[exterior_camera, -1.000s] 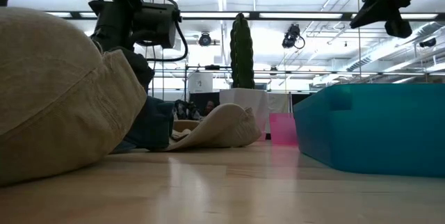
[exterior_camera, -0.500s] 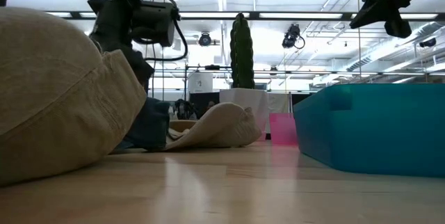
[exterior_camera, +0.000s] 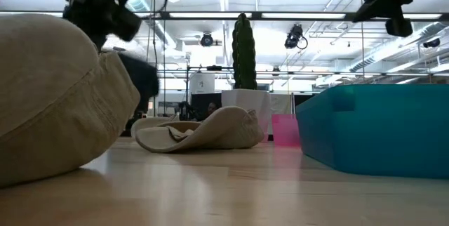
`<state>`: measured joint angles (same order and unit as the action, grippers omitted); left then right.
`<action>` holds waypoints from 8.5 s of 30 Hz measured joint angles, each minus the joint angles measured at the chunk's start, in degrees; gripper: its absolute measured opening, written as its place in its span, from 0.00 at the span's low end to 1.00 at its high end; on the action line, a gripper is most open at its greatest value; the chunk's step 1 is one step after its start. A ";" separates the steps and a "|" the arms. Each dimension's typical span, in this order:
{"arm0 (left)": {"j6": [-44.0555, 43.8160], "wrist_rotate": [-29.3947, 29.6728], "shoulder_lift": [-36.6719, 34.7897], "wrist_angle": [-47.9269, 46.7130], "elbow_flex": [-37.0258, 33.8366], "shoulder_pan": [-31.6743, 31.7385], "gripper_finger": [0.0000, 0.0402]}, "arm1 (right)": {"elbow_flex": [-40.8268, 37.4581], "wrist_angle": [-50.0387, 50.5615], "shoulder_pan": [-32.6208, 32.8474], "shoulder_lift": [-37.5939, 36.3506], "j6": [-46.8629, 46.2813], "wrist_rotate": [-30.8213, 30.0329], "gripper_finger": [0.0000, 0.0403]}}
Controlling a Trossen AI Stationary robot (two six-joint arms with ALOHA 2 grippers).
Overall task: Pick & Place hat
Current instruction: Put the blue cap into the red bin
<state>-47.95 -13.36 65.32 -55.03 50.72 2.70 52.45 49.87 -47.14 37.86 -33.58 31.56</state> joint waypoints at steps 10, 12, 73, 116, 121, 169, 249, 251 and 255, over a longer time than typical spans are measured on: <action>-3.14 1.29 -9.70 15.01 0.00 0.00 0.01 | 0.00 -11.07 2.97 0.96 -5.61 8.24 0.21; -3.27 1.55 -10.20 18.96 0.02 0.00 0.01 | 0.00 -12.89 4.55 1.57 -6.65 8.40 0.28; 24.85 5.60 7.40 20.87 27.78 5.29 0.01 | 0.02 -75.61 31.48 31.94 -25.46 4.88 0.74; 26.72 2.62 12.35 22.79 31.04 6.25 0.01 | 0.09 -67.17 39.72 35.81 -16.92 -6.72 0.60; 26.72 2.60 12.35 22.08 31.04 6.25 0.01 | 0.09 -66.94 39.72 35.81 -16.70 -6.54 0.43; 30.58 15.49 12.31 9.78 31.04 6.19 0.55 | 0.07 -68.61 32.14 26.59 -17.75 -0.77 0.05; 28.18 22.38 12.31 12.49 31.04 4.44 0.55 | 0.04 -24.29 10.80 30.24 17.48 -21.60 0.05; 28.17 22.38 12.31 12.49 31.04 4.45 0.55 | 0.04 -22.69 10.80 30.24 18.36 -21.59 0.05; 28.18 22.38 12.31 12.51 31.04 4.46 0.55 | 0.04 -20.03 10.80 30.24 19.07 -21.62 0.05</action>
<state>-19.77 9.02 77.62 -42.52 81.76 7.16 52.49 29.84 -36.34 68.10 -14.51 9.95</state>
